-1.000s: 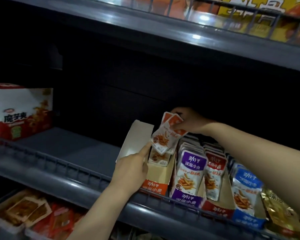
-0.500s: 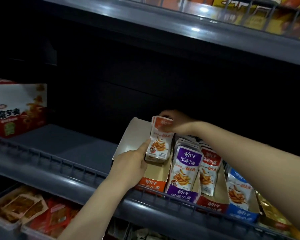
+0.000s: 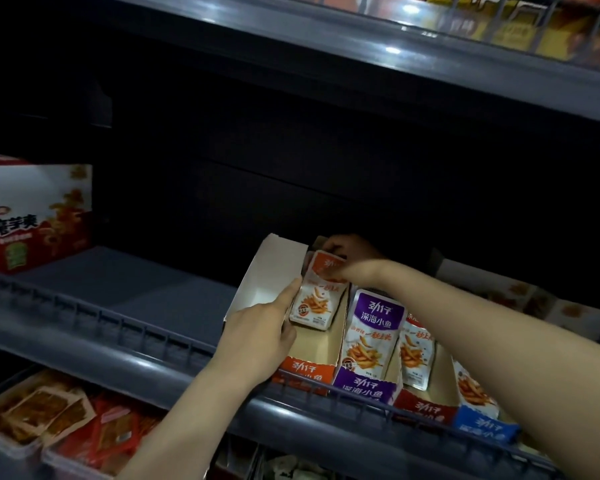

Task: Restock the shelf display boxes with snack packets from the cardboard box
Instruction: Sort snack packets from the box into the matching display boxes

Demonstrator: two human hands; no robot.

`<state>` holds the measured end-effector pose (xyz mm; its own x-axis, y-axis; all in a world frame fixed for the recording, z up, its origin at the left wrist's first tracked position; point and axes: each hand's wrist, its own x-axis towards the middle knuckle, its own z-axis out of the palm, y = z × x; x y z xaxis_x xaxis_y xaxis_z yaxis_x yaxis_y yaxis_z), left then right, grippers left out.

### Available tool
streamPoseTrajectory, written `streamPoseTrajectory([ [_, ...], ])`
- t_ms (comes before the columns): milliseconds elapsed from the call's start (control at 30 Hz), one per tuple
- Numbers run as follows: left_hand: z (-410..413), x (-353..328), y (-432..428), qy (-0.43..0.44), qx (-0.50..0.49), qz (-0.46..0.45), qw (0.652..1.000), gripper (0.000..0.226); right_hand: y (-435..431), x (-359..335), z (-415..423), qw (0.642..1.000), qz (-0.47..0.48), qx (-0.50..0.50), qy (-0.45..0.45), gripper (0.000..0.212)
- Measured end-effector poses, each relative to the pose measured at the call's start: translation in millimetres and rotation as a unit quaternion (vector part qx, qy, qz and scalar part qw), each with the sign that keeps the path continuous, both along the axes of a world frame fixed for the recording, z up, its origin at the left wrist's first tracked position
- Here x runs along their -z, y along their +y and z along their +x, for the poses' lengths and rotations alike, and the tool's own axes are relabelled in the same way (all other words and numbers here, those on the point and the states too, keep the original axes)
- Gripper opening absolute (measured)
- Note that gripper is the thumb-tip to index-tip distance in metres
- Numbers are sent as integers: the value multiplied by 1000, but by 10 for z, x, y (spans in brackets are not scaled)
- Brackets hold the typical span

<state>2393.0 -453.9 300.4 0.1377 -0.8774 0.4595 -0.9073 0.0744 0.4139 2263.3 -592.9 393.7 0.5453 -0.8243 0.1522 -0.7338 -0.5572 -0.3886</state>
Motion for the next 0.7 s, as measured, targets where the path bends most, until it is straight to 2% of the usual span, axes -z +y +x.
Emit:
streamPoseTrajectory([
  [67, 6, 4, 9, 19, 17, -18, 1000, 64, 69, -119, -39, 999, -19, -15, -27, 35],
  [133, -14, -19, 65, 82, 45, -50, 994, 59, 203, -314, -110, 993, -37, -21, -106, 31],
  [233, -80, -220, 211, 191, 37, -129, 972, 69, 528, -615, -267, 974, -23, -47, -222, 28],
  [267, -109, -327, 272, 243, 43, -145, 958, 72, 646, -679, -327, 970, -2, -73, -230, 28],
  [333, -165, -571, 431, 378, 87, -101, 916, 71, 918, -750, -429, 966, 51, -121, -223, 28],
  [400, -222, -738, 591, 471, 171, -27, 865, 50, 1188, -767, -500, 956, 103, -161, -223, 29],
  [467, -308, -811, 752, 488, 207, -6, 848, 27, 1400, -736, -548, 943, 127, -167, -258, 34],
  [533, -392, -848, 901, 521, 194, -53, 830, 11, 1543, -677, -593, 928, 144, -140, -315, 39],
  [600, -443, -860, 1003, 549, 172, -107, 811, 13, 1649, -597, -639, 923, 163, -117, -328, 36],
  [700, -517, -898, 1121, 531, 151, -124, 824, 19, 1754, -481, -708, 915, 192, -86, -344, 33],
])
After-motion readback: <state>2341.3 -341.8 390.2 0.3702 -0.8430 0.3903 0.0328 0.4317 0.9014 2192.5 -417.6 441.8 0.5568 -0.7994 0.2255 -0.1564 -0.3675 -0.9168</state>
